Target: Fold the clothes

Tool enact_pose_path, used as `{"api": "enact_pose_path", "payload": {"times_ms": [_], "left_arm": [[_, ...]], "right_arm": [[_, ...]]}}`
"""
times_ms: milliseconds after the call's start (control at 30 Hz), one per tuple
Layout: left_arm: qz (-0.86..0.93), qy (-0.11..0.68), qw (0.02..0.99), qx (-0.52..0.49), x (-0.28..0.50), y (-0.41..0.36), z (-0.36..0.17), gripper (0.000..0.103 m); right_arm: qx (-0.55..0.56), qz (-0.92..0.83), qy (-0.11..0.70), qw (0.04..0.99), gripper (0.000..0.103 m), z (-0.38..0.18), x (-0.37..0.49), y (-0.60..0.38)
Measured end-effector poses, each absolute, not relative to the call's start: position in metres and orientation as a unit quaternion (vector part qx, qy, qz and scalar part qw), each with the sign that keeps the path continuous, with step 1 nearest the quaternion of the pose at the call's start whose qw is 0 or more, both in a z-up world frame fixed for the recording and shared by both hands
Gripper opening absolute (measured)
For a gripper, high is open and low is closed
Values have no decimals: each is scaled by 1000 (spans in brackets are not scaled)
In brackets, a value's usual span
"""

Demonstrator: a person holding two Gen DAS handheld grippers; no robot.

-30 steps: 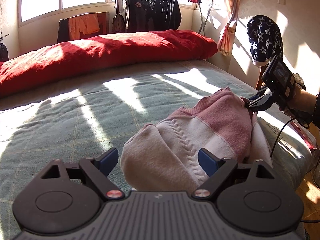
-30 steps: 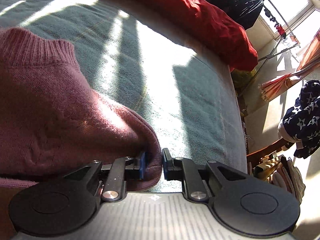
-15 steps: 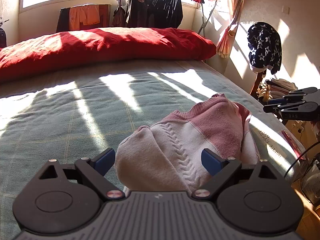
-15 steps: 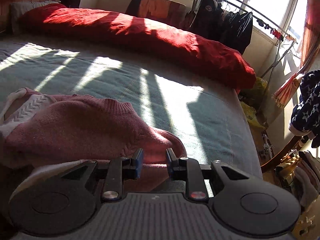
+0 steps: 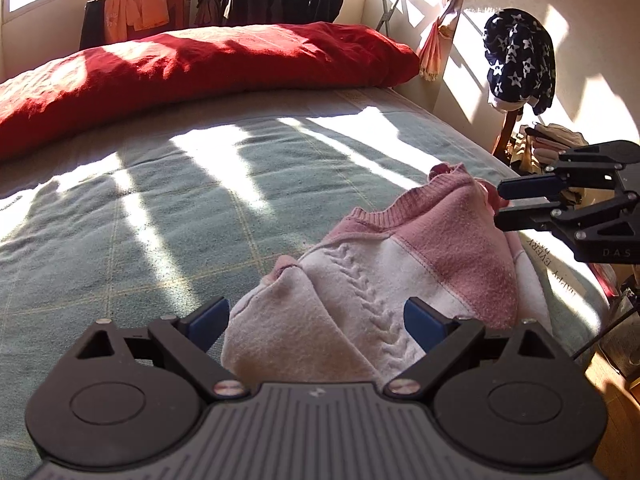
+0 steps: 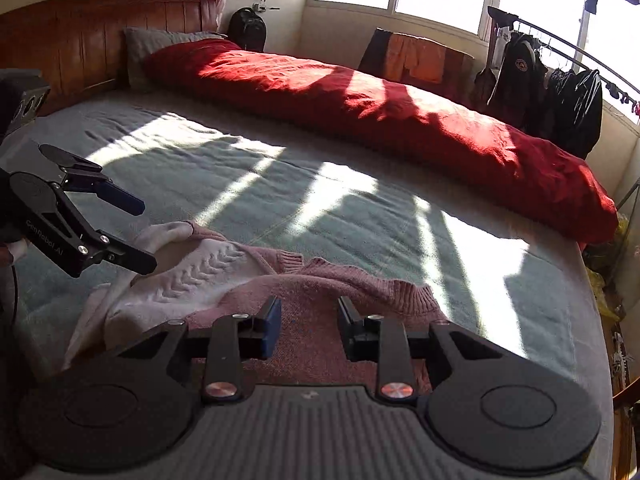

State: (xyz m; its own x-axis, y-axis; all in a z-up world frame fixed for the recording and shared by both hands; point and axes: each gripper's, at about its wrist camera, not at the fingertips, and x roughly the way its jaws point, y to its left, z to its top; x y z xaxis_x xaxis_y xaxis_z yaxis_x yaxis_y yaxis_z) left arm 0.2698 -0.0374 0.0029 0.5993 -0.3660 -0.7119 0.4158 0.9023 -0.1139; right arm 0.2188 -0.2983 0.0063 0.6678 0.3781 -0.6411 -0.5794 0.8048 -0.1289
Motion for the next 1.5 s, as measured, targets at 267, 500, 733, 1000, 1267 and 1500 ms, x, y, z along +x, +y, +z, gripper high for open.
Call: {"api": "enact_pose_path", "payload": {"times_ms": [267, 500, 733, 1000, 1267, 1500], "left_arm": [[-249, 474, 844, 32, 316, -38, 0, 94], [-175, 548, 816, 45, 331, -42, -8, 94], [-64, 601, 796, 32, 340, -40, -9, 92], [-28, 617, 777, 121, 351, -79, -14, 43], [-88, 640, 749, 146, 362, -73, -22, 39], [-159, 658, 720, 152, 373, -67, -32, 26]], "right_arm": [[-194, 321, 354, 857, 34, 4, 273, -254], [-192, 312, 416, 832, 35, 42, 281, -258], [-136, 297, 470, 820, 37, 80, 291, -287], [-120, 284, 488, 817, 37, 107, 303, -340], [-123, 272, 526, 797, 41, 104, 313, -363], [-109, 262, 560, 778, 43, 91, 315, -321]]}}
